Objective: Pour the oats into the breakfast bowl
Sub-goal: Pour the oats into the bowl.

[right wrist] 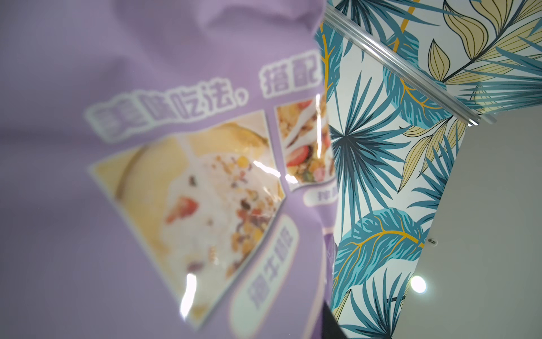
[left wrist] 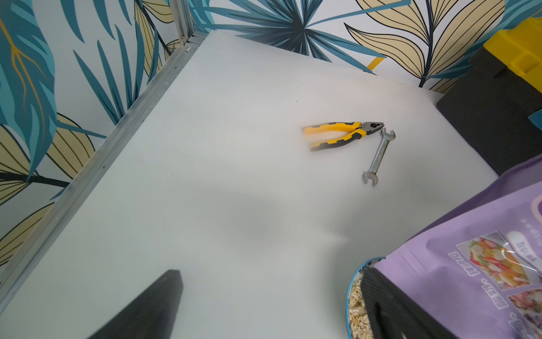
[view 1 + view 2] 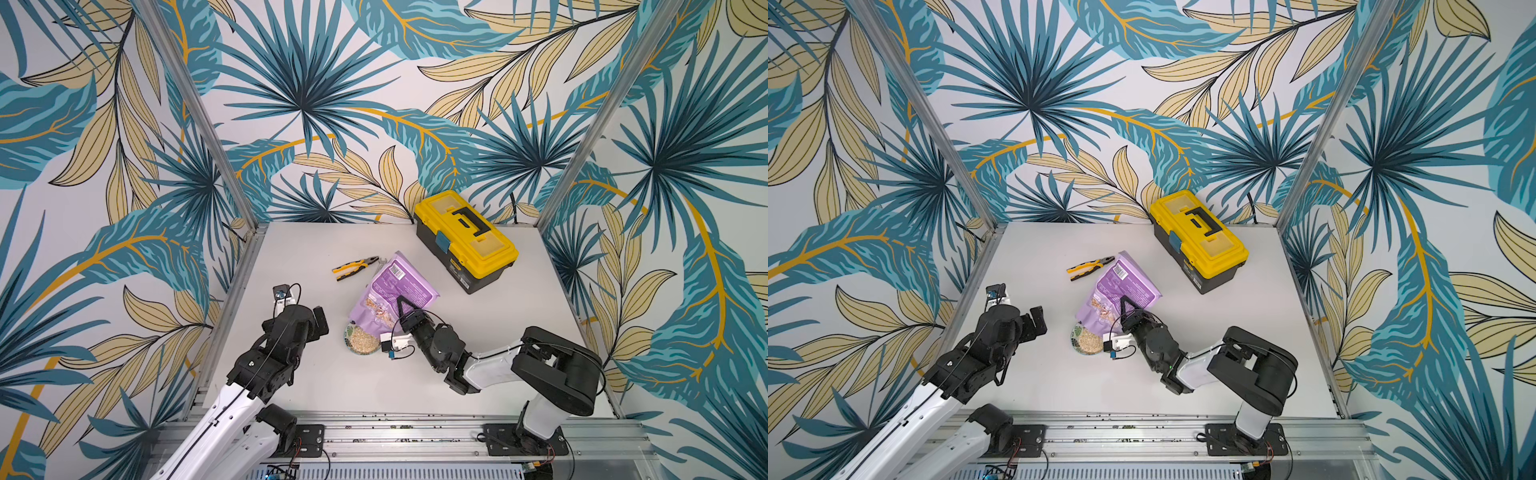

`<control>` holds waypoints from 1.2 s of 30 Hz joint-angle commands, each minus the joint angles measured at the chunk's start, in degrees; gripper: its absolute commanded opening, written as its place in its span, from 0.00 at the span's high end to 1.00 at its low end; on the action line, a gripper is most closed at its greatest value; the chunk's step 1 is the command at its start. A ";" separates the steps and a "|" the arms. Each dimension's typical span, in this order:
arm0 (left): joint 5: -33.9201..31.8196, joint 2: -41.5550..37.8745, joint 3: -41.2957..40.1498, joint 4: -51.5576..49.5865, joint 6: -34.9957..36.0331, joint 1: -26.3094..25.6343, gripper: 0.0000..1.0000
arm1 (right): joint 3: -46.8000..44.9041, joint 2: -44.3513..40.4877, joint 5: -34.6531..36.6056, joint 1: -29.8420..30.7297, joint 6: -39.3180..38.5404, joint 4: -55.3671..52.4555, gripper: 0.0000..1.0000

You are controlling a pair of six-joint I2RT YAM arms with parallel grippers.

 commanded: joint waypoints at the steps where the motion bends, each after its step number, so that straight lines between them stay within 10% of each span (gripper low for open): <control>1: -0.20 0.20 0.61 0.85 0.60 0.35 0.00 | 0.82 -2.31 0.29 -0.01 -5.75 11.51 1.00; 36: -0.81 0.48 0.54 0.15 1.30 0.29 0.00 | -0.58 -2.16 -1.68 1.63 -5.21 12.95 1.00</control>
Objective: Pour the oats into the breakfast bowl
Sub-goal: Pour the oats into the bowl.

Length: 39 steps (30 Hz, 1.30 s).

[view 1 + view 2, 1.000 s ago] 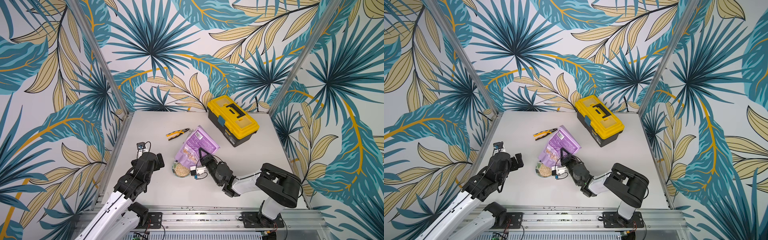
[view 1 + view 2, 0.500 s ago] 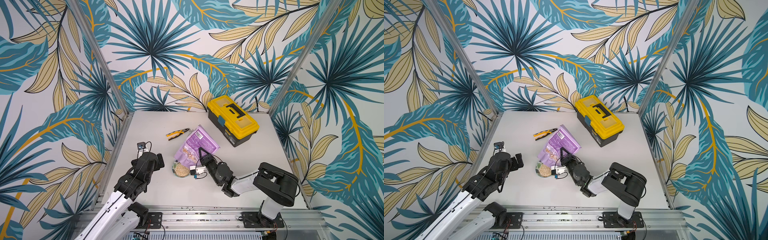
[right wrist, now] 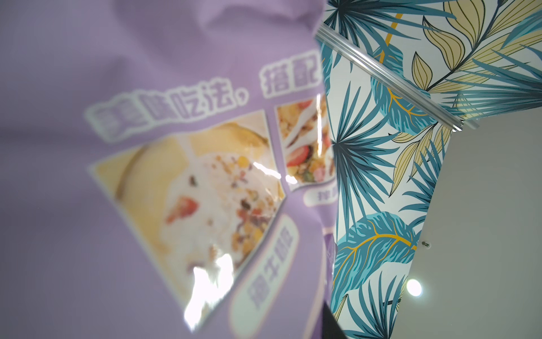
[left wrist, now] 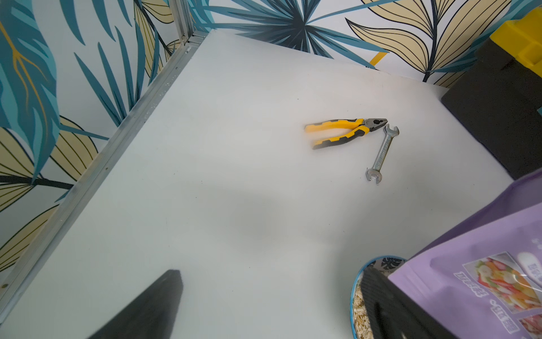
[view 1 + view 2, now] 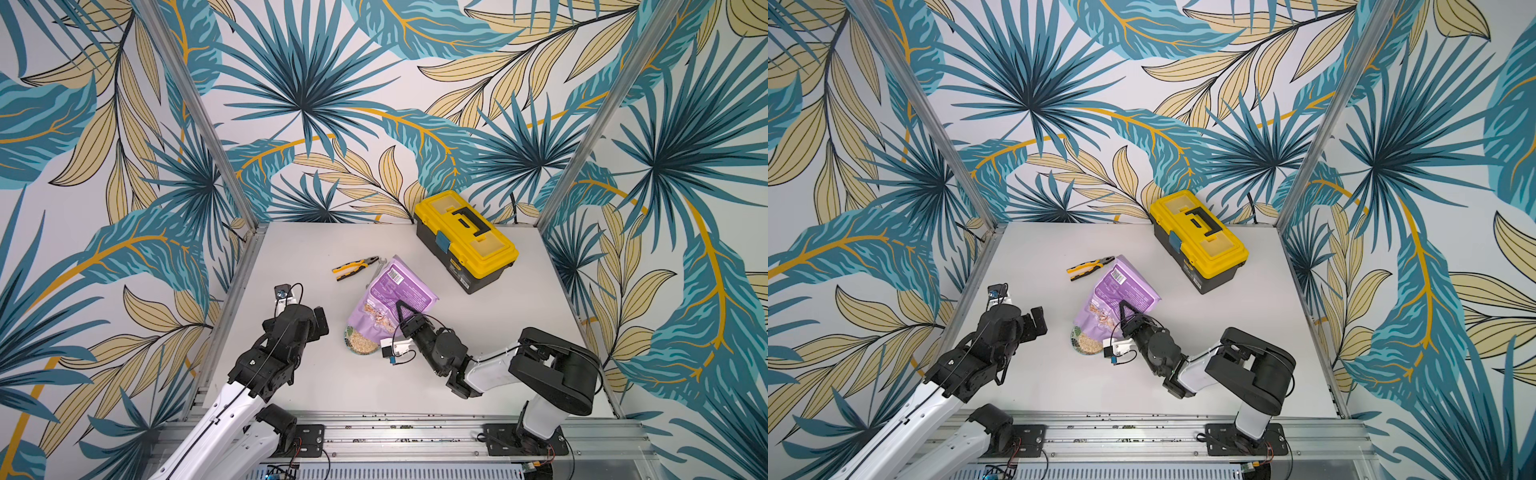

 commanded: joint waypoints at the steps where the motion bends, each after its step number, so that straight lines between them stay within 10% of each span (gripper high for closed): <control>1: -0.61 -0.04 0.52 0.17 0.32 0.25 0.00 | 1.82 -2.59 0.36 0.63 -4.89 9.29 1.00; 39: -0.35 1.16 2.08 -0.08 0.57 0.34 0.00 | 7.55 -13.57 11.03 -0.03 30.52 -22.37 1.00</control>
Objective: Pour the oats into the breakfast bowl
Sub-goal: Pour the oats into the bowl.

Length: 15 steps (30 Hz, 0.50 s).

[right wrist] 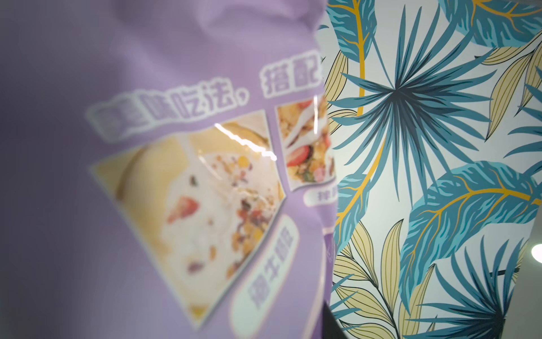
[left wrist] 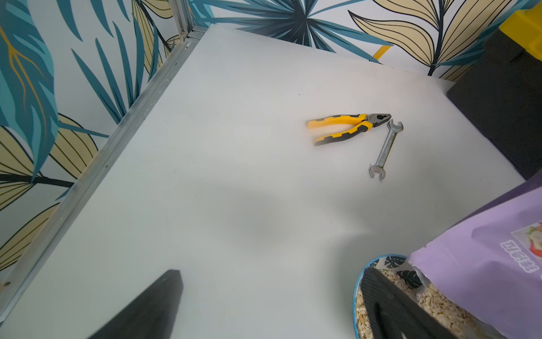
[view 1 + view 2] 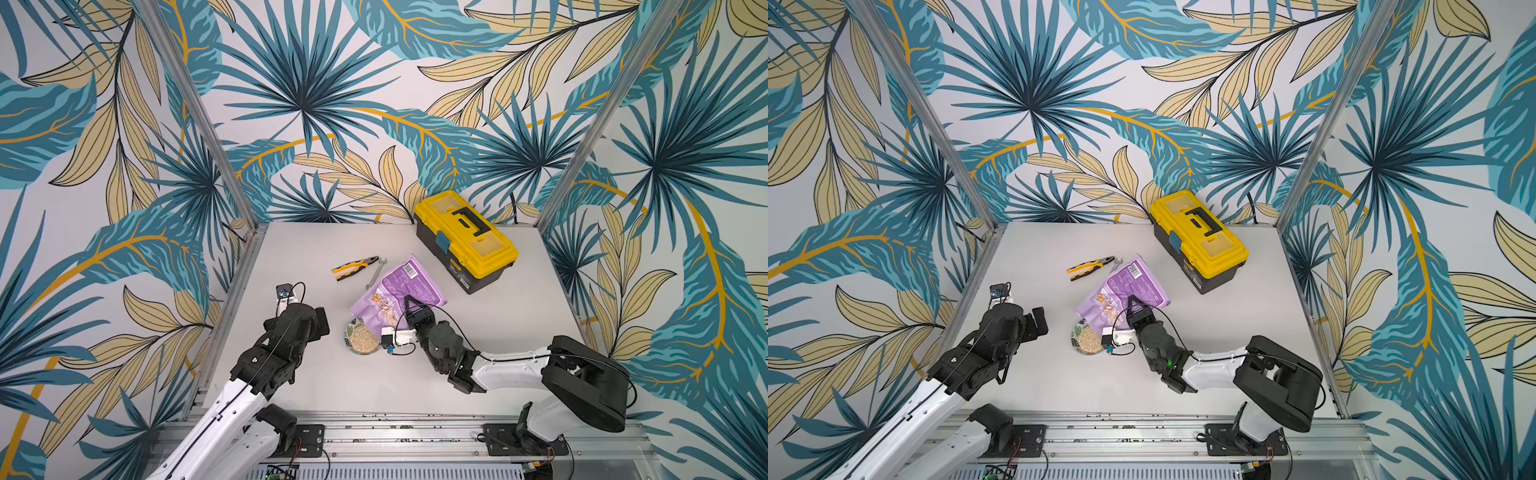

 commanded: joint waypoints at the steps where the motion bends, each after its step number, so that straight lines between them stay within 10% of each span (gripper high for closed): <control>1: -0.27 -0.09 1.99 -0.13 0.62 0.30 0.00 | 3.22 -4.58 1.52 -0.40 8.46 0.75 1.00; 15: 1.96 -0.45 4.00 -0.63 0.69 0.38 0.00 | 6.30 -9.14 -2.51 -1.53 39.70 -24.73 1.00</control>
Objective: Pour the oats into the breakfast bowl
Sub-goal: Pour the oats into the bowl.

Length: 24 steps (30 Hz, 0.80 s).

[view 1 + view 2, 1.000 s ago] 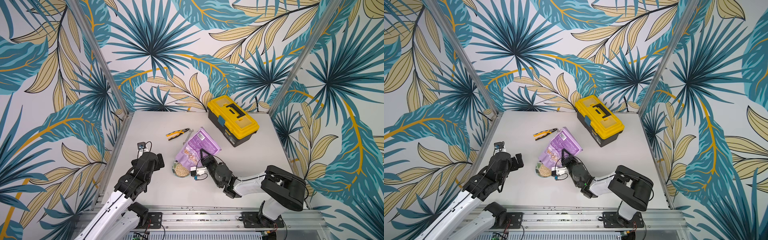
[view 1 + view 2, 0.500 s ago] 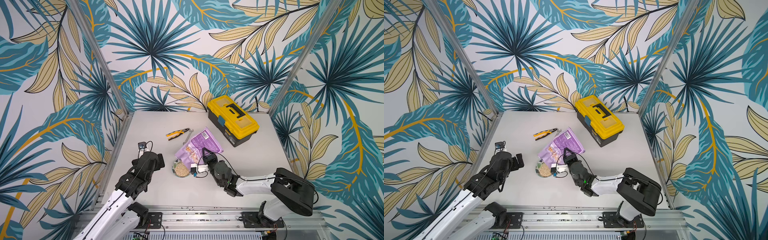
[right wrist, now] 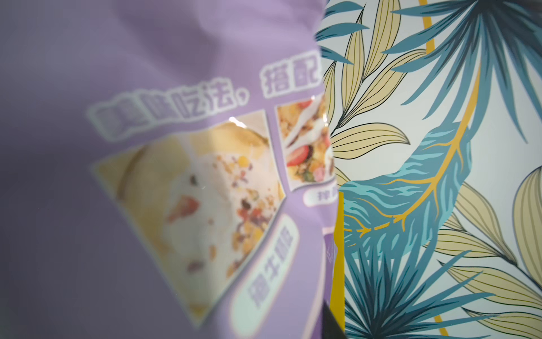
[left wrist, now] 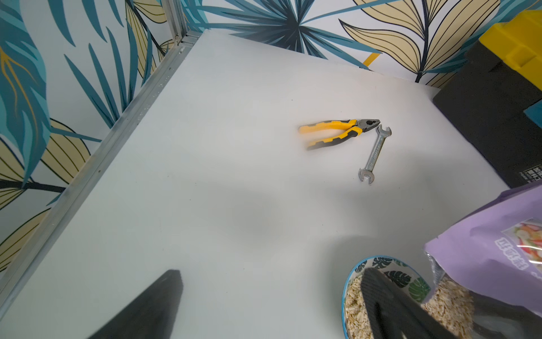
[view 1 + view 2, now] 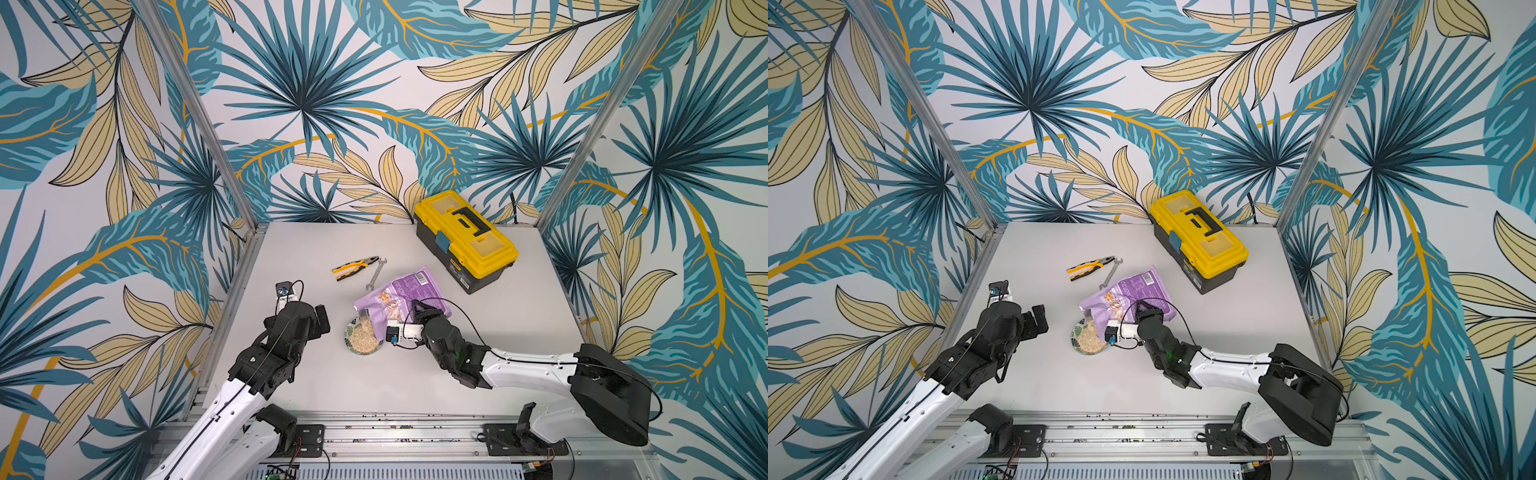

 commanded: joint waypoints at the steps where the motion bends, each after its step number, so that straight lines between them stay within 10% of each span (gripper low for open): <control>1: 0.86 -0.45 2.43 -0.59 0.70 0.29 0.00 | 3.49 -2.75 -0.95 -0.28 12.69 -1.60 1.00; 24: 5.17 -1.54 3.57 0.35 1.60 0.30 0.00 | -2.02 -11.06 -28.01 -10.44 57.08 -2.54 1.00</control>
